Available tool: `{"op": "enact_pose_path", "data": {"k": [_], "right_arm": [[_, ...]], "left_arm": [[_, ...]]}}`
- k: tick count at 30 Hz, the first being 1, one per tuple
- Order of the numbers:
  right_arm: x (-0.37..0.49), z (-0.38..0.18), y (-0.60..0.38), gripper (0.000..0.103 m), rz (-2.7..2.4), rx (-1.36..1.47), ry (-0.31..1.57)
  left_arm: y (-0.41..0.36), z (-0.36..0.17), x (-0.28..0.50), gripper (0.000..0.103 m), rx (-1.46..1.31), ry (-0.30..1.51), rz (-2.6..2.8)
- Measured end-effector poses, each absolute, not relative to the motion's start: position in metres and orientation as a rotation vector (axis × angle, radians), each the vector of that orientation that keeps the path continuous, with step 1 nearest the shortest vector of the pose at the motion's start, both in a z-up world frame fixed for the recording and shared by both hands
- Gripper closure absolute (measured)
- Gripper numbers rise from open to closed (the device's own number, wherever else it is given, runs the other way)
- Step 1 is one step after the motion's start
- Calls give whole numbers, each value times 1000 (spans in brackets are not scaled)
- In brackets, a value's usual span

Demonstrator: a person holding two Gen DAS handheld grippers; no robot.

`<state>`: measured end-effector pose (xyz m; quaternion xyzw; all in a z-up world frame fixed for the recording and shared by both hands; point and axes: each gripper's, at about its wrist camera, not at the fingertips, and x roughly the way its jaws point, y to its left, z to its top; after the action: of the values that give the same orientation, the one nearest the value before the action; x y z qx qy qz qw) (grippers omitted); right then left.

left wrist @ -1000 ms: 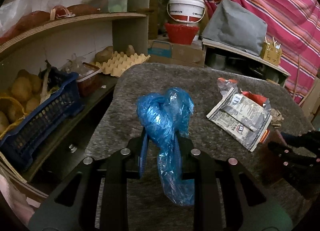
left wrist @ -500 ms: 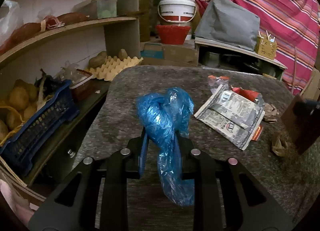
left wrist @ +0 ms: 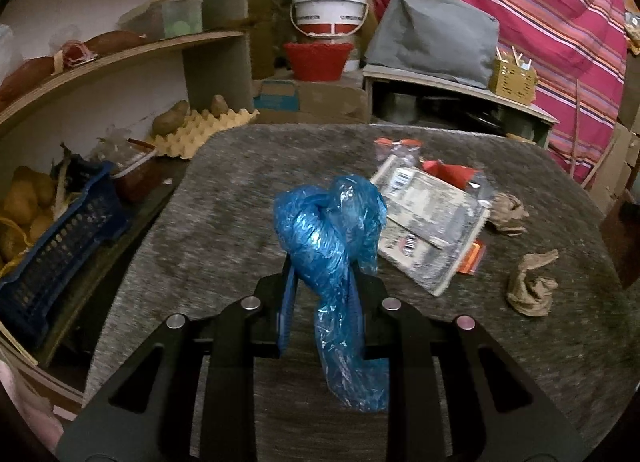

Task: Collect trash
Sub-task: 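Grasp the second maroon sponge with the right tool, then carry bag and sponge over the light blue basket and open both tools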

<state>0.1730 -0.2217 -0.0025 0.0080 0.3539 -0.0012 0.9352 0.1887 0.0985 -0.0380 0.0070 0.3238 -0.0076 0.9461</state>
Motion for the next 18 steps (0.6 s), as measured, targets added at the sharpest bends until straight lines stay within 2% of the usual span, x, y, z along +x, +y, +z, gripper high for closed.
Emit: {"op": "enact_pose_path", "data": {"k": [8, 18], "right_arm": [[151, -8, -268, 87, -30, -4, 708], [108, 11, -366, 87, -87, 59, 649]], "left_arm": [[55, -34, 174, 81, 33, 658, -37], [-30, -5, 155, 81, 63, 618, -102]]}}
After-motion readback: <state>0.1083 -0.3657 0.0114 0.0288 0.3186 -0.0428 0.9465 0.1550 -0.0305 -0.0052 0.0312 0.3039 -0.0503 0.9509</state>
